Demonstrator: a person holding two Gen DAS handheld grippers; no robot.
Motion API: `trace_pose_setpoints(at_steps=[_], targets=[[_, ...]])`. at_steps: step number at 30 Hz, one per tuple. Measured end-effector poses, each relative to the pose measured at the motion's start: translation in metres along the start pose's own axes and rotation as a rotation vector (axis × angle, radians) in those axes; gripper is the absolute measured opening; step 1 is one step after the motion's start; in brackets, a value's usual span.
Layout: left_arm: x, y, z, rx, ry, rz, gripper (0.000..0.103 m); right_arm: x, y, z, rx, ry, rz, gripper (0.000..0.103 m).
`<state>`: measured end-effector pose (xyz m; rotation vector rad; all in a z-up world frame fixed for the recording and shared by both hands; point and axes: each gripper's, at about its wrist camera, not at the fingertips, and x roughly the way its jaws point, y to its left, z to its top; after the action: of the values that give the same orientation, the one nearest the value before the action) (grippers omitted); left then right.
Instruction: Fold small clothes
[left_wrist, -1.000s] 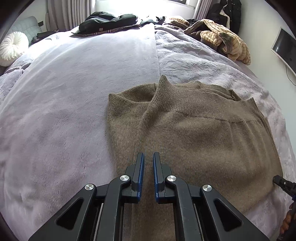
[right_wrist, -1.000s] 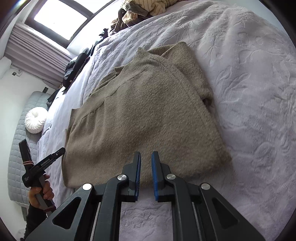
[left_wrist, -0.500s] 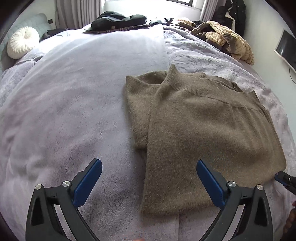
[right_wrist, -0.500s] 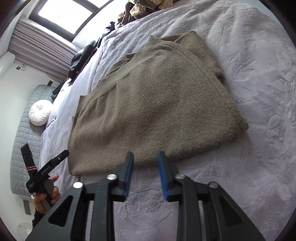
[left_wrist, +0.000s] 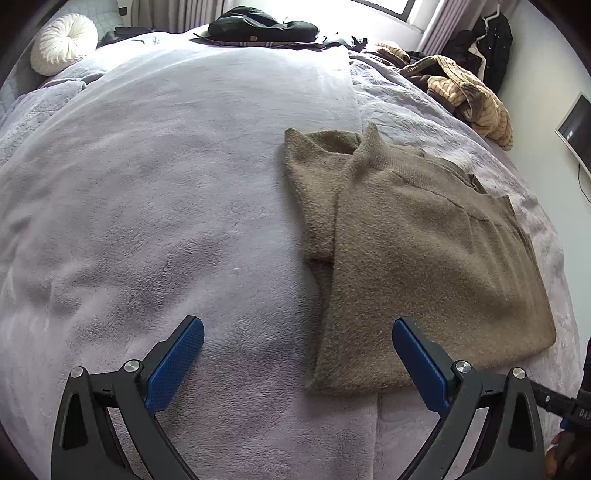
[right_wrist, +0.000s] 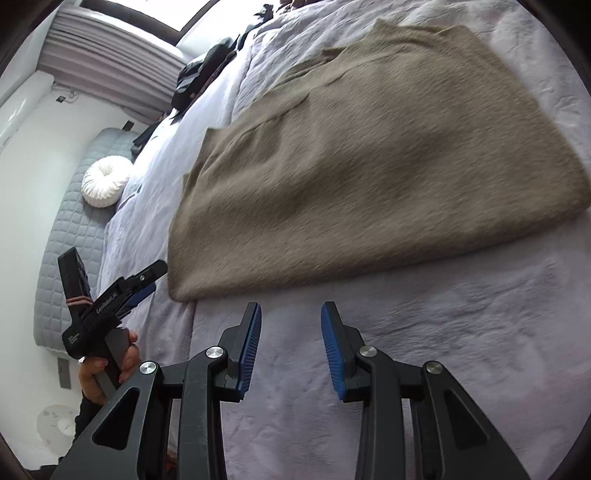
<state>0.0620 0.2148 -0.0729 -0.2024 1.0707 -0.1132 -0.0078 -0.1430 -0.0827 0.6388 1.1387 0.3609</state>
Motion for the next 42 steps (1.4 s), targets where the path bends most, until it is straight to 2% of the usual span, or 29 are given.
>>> trace_pose_setpoints(at_steps=[8, 13, 16, 20, 24, 25, 26, 27, 30, 34, 38, 42], targets=[[-0.002, 0.026, -0.002, -0.066, -0.007, -0.018, 0.102, 0.052, 0.033, -0.011, 0.039, 0.085, 0.139, 0.037], [-0.001, 0.049, -0.003, -0.148, -0.008, -0.093, 0.102, 0.087, 0.048, -0.014, 0.097, 0.113, 0.217, 0.037], [-0.002, 0.053, -0.002, -0.165, -0.016, -0.135, 0.102, 0.106, 0.054, -0.012, 0.155, 0.099, 0.265, 0.038], [-0.002, 0.057, 0.001, -0.199, -0.021, -0.227, 0.102, 0.120, 0.058, -0.007, 0.223, 0.029, 0.306, 0.047], [-0.002, 0.059, 0.007, -0.226, -0.026, -0.325, 0.102, 0.129, 0.060, 0.000, 0.278, -0.016, 0.312, 0.047], [-0.002, 0.058, 0.009, -0.232, -0.026, -0.350, 0.102, 0.129, 0.061, 0.002, 0.272, -0.019, 0.303, 0.043], [-0.002, 0.058, 0.010, -0.235, -0.025, -0.371, 0.102, 0.128, 0.065, 0.005, 0.251, -0.023, 0.284, 0.022], [-0.001, 0.057, 0.012, -0.243, -0.019, -0.417, 0.102, 0.125, 0.069, 0.010, 0.220, -0.031, 0.268, 0.011], [0.004, 0.053, 0.020, -0.264, 0.002, -0.509, 0.102, 0.108, 0.081, 0.023, 0.150, -0.074, 0.279, 0.009], [0.028, 0.042, 0.038, -0.283, 0.065, -0.597, 0.102, 0.078, 0.101, 0.040, 0.033, -0.141, 0.281, 0.009], [0.050, 0.029, 0.057, -0.294, 0.123, -0.685, 0.102, 0.065, 0.106, 0.041, -0.017, -0.156, 0.281, 0.009], [0.068, 0.004, 0.079, -0.255, 0.167, -0.719, 0.102, 0.063, 0.101, 0.041, -0.010, -0.140, 0.298, 0.009]])
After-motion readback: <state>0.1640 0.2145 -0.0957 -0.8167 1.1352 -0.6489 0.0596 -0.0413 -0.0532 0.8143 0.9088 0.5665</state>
